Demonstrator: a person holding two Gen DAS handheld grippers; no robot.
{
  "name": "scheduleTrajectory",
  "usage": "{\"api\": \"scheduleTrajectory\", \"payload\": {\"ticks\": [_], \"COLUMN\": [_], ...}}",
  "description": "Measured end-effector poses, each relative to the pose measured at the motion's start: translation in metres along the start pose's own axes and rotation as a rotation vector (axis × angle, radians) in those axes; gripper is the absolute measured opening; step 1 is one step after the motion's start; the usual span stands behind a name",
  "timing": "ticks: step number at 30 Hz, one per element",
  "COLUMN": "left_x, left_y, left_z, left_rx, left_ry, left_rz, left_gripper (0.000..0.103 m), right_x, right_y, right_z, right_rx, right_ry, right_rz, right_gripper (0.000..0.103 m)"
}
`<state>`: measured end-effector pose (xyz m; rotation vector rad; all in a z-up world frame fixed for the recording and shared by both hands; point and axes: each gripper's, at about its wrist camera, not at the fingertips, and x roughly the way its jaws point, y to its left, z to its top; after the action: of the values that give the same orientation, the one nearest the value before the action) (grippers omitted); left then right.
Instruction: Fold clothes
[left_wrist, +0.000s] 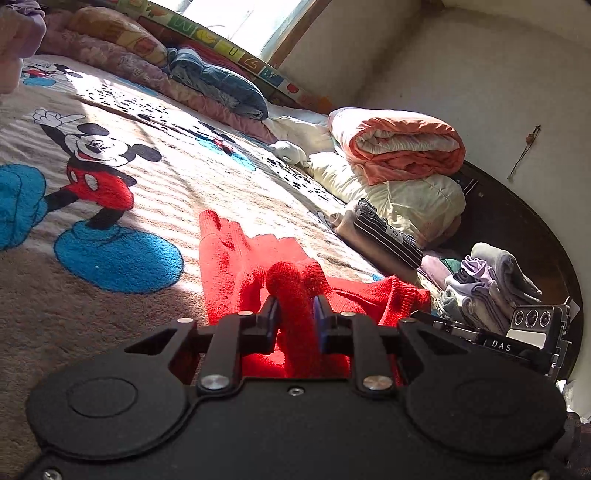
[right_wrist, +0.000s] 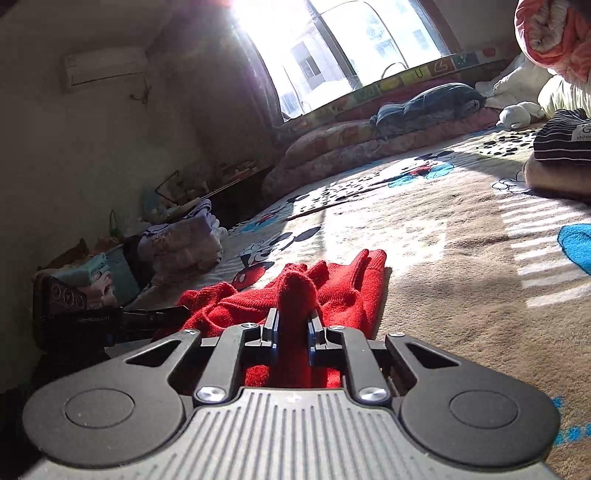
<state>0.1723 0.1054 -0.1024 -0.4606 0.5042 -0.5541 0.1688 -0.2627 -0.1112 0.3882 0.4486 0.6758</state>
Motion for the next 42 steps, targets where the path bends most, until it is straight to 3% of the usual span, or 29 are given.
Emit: {"api": "scheduleTrajectory", "payload": {"ticks": [8, 16, 27, 32, 35, 36, 39, 40, 42], "left_x": [0.012, 0.053, 0.087, 0.101, 0.097, 0.094, 0.083, 0.078, 0.067], "left_y": [0.016, 0.040, 0.068, 0.075, 0.071, 0.069, 0.061, 0.057, 0.046], "left_z": [0.030, 0.060, 0.067, 0.067, 0.066, 0.066, 0.069, 0.070, 0.071], "left_rx": [0.005, 0.003, -0.039, -0.073, -0.066, -0.061, -0.037, -0.026, 0.026], "left_ry": [-0.111, -0.140, -0.076, -0.013, -0.021, -0.026, -0.051, -0.061, -0.086], "left_rz": [-0.008, -0.010, 0.014, 0.058, 0.074, 0.077, 0.090, 0.094, 0.116], "left_gripper": [0.014, 0.014, 0.014, 0.014, 0.014, 0.019, 0.057, 0.058, 0.058], "right_x": [0.034, 0.084, 0.117, 0.127, 0.133, 0.133, 0.125, 0.121, 0.112], "right_y": [-0.020, -0.058, -0.092, -0.098, -0.098, -0.098, -0.093, -0.091, -0.084], "right_z": [0.029, 0.051, 0.052, 0.045, 0.044, 0.044, 0.046, 0.047, 0.050], "right_rx": [0.050, 0.146, 0.268, 0.292, 0.279, 0.281, 0.273, 0.266, 0.245], "right_ry": [-0.073, -0.094, -0.035, -0.006, 0.007, 0.005, -0.025, -0.038, -0.067], "right_rz": [0.048, 0.045, 0.040, -0.031, -0.063, -0.072, -0.082, -0.084, -0.089], "right_gripper": [0.012, 0.011, 0.011, 0.011, 0.012, 0.013, 0.018, 0.019, 0.034]}}
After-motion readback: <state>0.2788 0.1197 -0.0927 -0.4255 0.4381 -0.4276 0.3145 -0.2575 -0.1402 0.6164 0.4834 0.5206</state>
